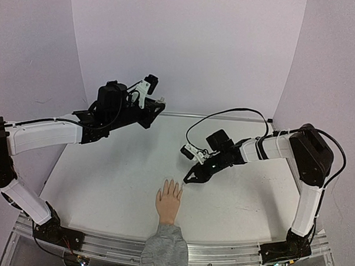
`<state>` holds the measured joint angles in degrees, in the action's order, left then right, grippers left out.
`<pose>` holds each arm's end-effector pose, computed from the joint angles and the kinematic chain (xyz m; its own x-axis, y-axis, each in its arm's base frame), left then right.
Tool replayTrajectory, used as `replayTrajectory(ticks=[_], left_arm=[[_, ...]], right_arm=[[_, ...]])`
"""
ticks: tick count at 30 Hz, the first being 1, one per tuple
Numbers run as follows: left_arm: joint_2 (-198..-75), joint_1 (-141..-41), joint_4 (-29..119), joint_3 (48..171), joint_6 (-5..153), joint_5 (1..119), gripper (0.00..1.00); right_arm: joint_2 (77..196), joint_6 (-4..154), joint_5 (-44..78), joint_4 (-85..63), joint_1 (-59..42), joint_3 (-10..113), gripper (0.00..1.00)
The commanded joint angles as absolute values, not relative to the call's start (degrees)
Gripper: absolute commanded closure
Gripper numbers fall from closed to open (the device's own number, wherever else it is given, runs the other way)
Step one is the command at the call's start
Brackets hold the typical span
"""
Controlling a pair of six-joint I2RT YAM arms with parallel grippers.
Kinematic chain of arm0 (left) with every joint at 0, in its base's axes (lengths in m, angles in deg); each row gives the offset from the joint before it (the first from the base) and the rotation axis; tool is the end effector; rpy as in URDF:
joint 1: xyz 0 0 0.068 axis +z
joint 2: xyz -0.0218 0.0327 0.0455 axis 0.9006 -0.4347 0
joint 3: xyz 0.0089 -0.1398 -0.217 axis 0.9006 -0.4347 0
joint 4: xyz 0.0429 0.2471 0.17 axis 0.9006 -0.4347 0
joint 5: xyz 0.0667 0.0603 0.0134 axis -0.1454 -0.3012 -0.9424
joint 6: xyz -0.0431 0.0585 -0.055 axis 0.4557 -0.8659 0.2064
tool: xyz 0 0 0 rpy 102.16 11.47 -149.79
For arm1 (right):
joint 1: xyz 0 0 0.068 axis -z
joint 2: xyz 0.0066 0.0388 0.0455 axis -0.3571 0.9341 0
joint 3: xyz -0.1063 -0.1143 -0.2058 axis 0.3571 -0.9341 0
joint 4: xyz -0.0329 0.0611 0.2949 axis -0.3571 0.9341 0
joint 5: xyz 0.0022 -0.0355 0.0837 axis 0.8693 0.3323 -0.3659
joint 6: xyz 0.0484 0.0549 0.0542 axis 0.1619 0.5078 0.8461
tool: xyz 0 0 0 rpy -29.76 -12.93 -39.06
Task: Paint the nails
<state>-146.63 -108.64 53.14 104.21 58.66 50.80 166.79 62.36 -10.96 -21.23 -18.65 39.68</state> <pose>0.3219 -0.3131 0.3008 -0.0612 0.1579 -0.9856 0.6922 0.7181 0.0721 0.3256 0.3306 0.0899 -0.3767 -0.4180 -0.8267 -0.9175 0.2915 0.2707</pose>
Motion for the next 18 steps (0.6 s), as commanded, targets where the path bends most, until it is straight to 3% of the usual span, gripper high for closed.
replayTrajectory(ticks=[1, 9, 18], left_arm=[[-143.2, -108.3, 56.8, 104.1, 59.8, 50.7, 1.00], [-141.7, -108.4, 56.8, 101.8, 61.7, 52.5, 1.00], [-141.2, -108.4, 54.6, 100.7, 63.2, 74.6, 1.00]], right_arm=[[162.0, 65.8, -8.8, -23.1, -18.5, 39.4, 1.00], [151.1, 72.2, 2.9, -20.9, -17.4, 36.7, 1.00], [140.6, 76.3, 2.6, -5.2, -17.4, 45.2, 1.00]])
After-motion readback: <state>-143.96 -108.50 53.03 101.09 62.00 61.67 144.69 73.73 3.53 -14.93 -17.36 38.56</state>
